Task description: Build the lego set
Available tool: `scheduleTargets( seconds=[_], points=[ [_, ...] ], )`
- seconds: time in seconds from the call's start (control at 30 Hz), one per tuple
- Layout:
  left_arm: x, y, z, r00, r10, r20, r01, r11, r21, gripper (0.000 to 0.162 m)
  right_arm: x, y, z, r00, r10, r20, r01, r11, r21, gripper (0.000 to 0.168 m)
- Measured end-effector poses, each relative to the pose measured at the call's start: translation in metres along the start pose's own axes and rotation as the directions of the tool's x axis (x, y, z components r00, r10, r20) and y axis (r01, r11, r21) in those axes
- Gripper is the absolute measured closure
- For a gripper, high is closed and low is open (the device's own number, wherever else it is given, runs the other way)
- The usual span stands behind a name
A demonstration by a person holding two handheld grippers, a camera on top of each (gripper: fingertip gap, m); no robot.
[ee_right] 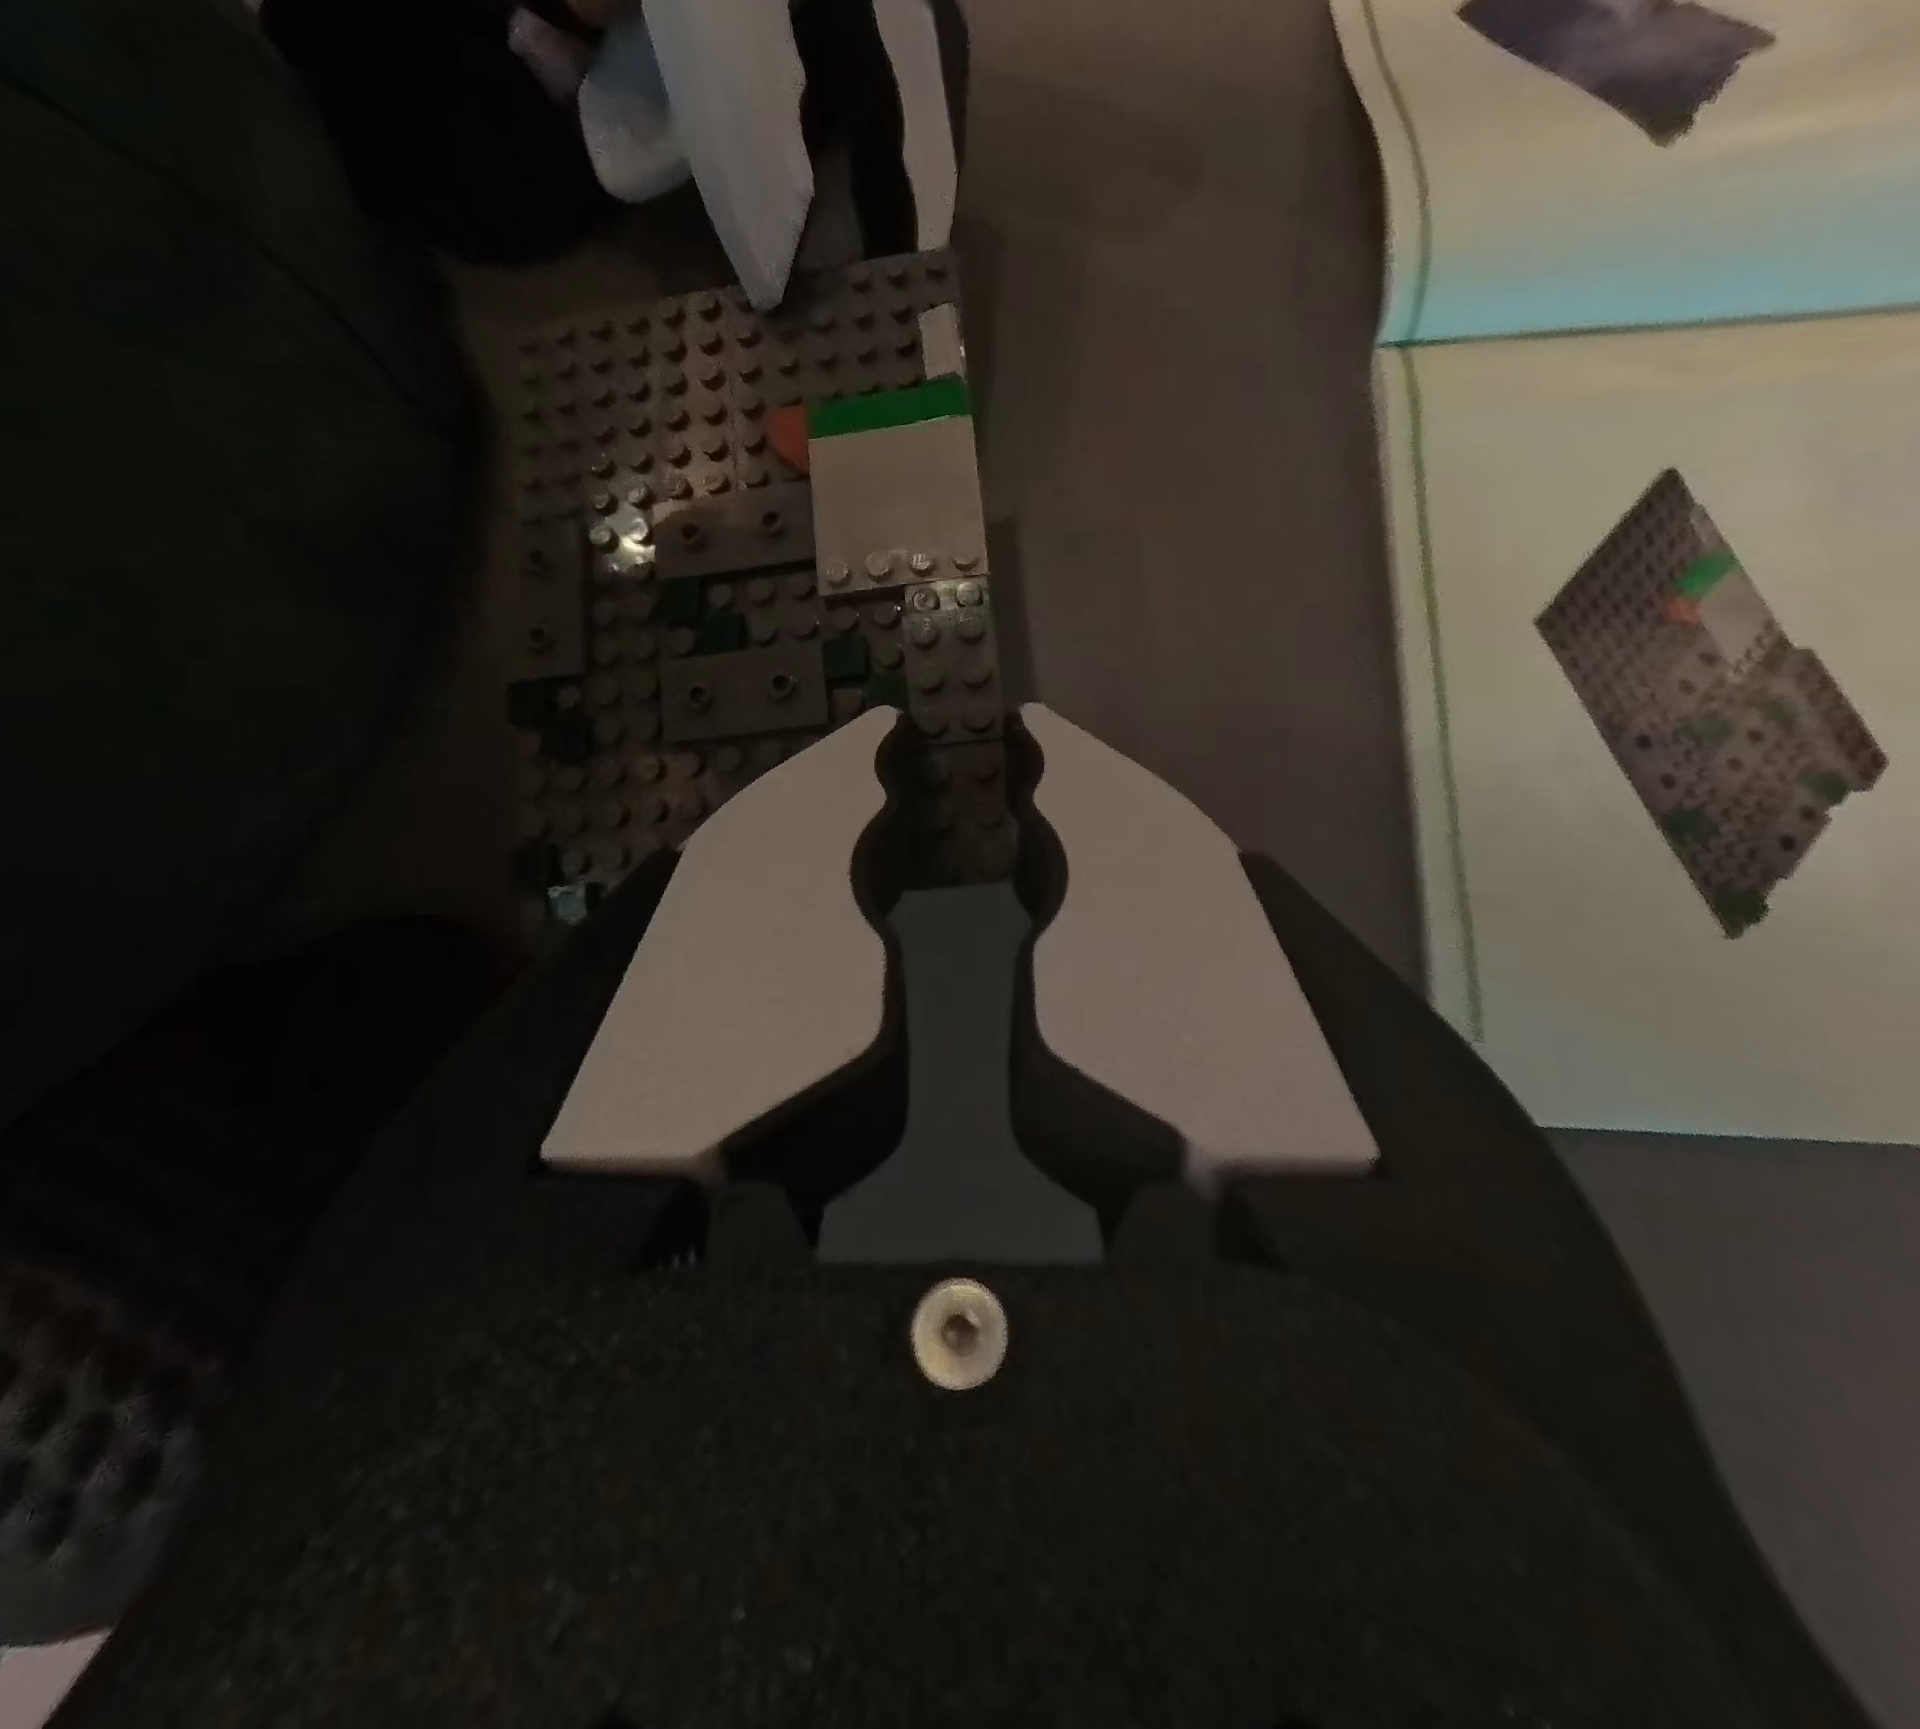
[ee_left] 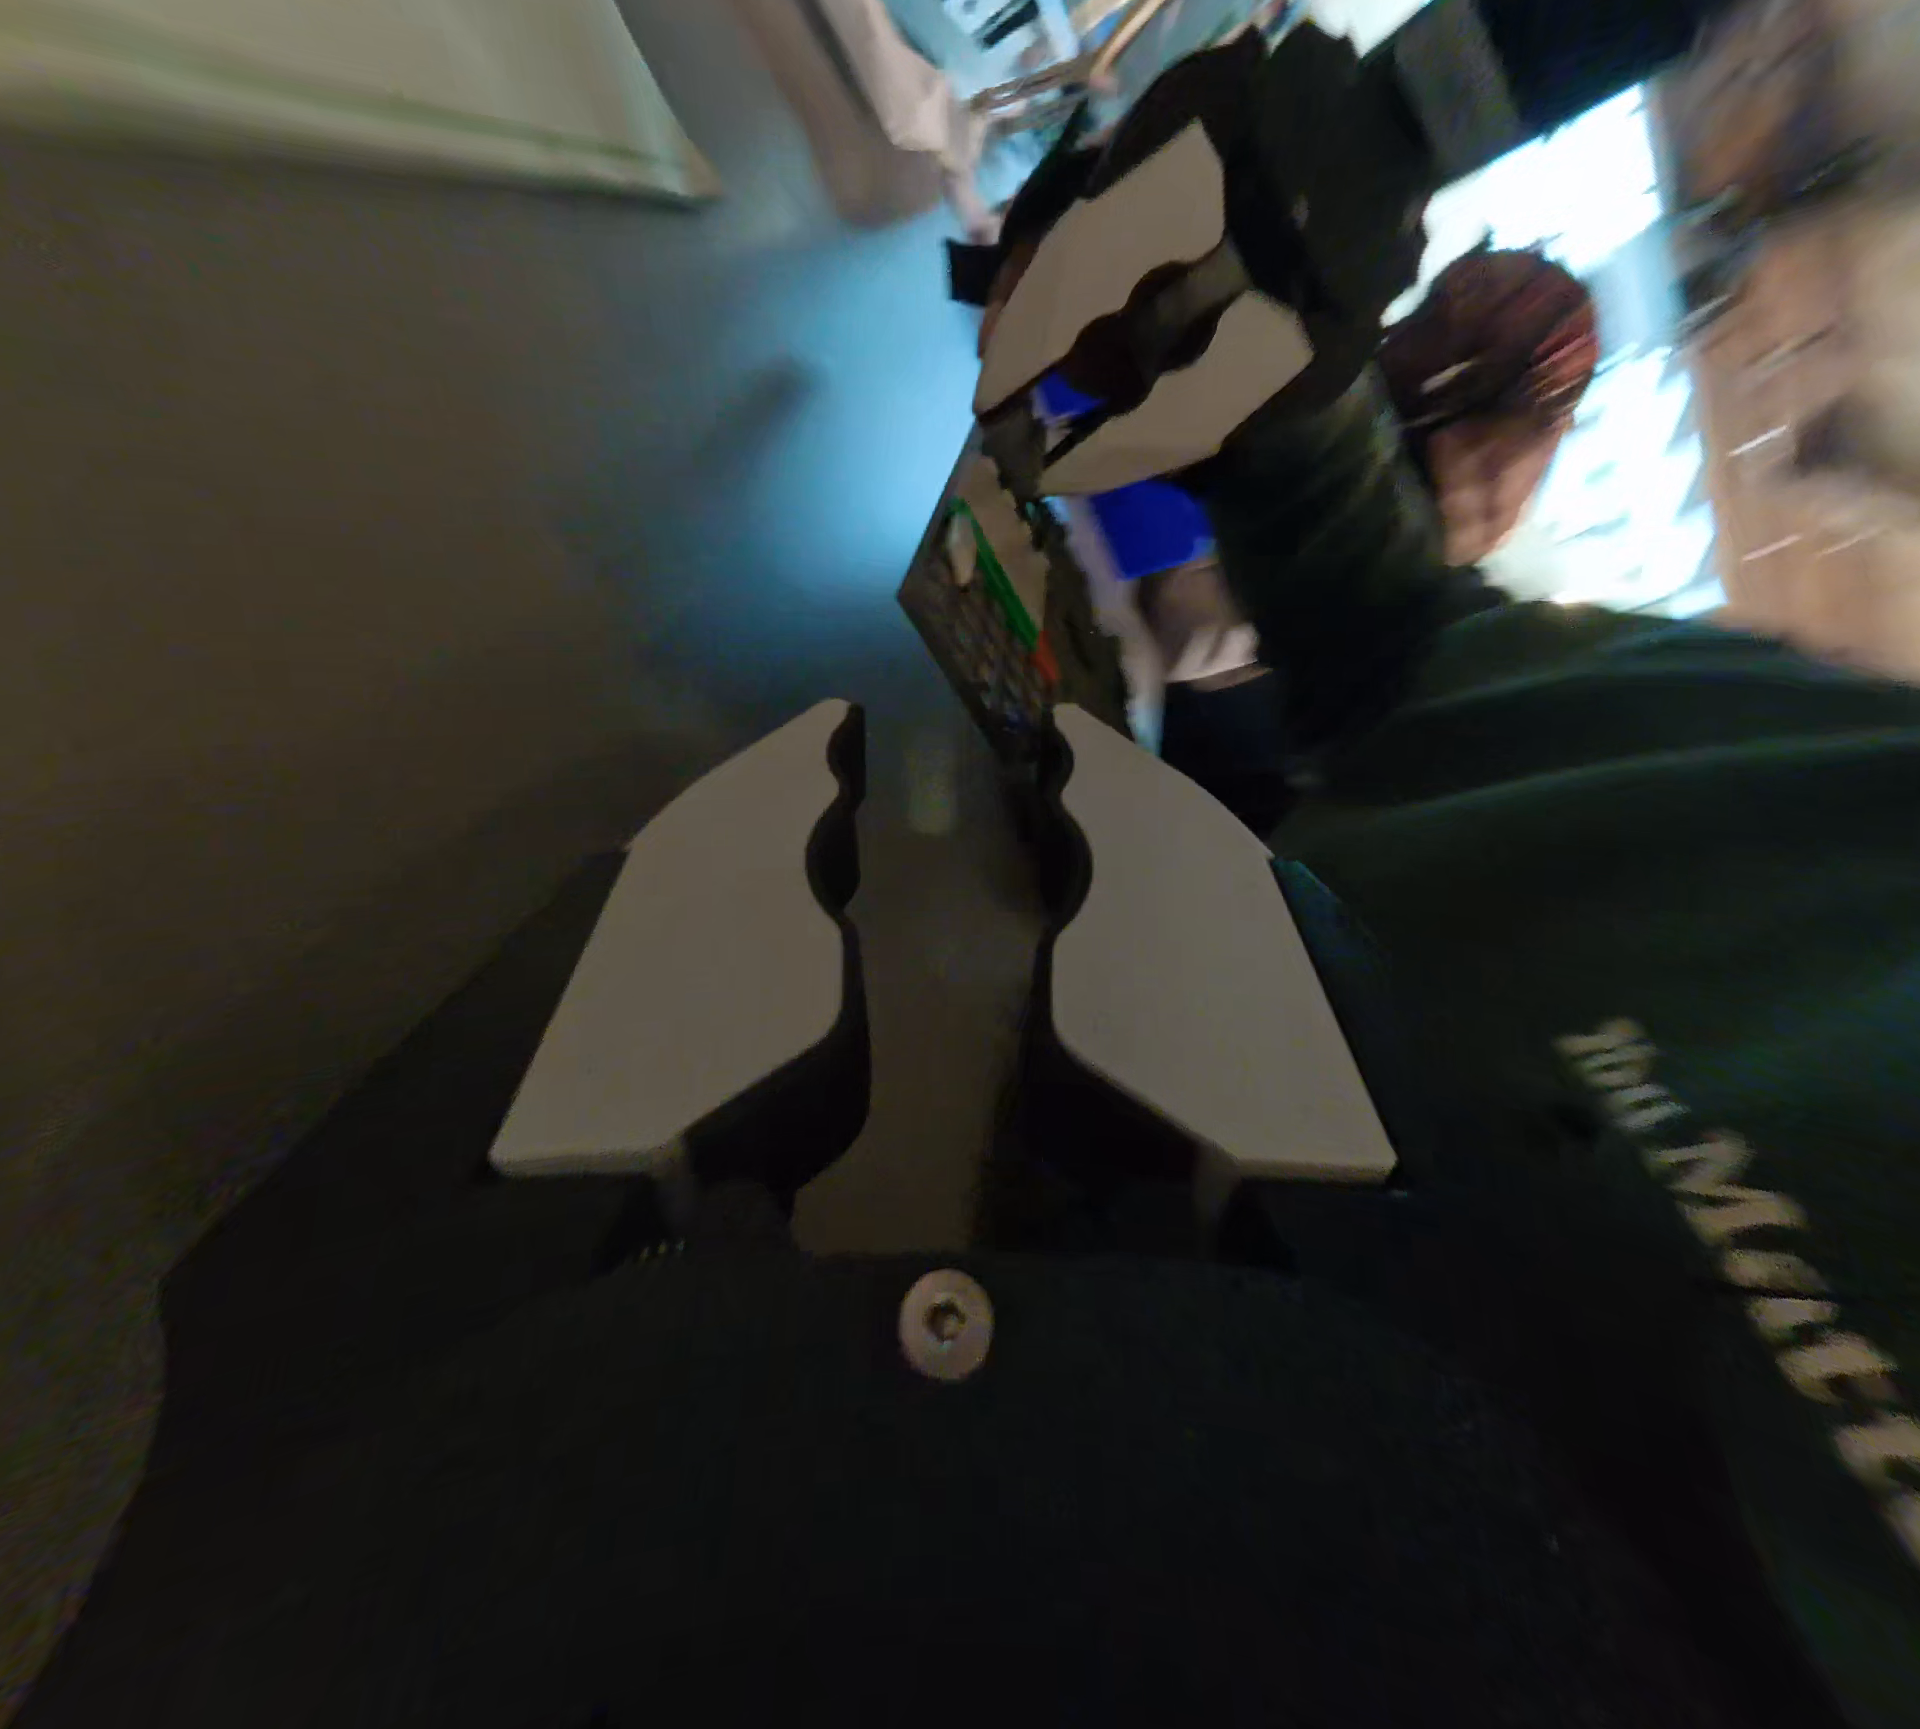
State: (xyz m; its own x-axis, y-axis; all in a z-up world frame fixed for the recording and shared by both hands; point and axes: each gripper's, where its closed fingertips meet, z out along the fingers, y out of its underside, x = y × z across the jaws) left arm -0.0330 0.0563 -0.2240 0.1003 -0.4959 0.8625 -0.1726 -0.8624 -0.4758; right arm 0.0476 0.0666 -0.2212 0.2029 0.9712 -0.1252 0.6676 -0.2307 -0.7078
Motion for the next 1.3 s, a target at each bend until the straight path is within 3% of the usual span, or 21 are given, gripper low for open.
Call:
scheduleTargets(
  seconds=[0.03, 0.33, 0.8, 1.3],
  points=[
    [0.005, 0.004, 0.002, 0.999, -0.040, -0.034, 0.040, 0.999, -0.001, 0.130, -0.004, -0.001, 0.000, 1.000, -0.003, -0.003, 0.003, 1.000, -0.001, 0.152],
    [0.031, 0.030, 0.013, 0.965, -0.198, -0.171, 0.197, 0.980, -0.027, 0.153, -0.028, -0.003, 0.000, 0.999, -0.006, -0.039, 0.005, 1.000, -0.013, 0.152],
    [0.032, 0.038, 0.005, 0.959, -0.222, -0.174, 0.219, 0.975, -0.037, 0.157, -0.045, -0.011, 0.001, 0.999, 0.030, 0.016, -0.028, 0.997, -0.065, 0.148],
    [0.028, 0.037, 0.005, 0.961, -0.226, -0.158, 0.225, 0.974, -0.026, 0.157, -0.039, -0.028, -0.008, 0.999, -0.041, 0.005, 0.042, 0.993, -0.113, 0.142]
  ],
)
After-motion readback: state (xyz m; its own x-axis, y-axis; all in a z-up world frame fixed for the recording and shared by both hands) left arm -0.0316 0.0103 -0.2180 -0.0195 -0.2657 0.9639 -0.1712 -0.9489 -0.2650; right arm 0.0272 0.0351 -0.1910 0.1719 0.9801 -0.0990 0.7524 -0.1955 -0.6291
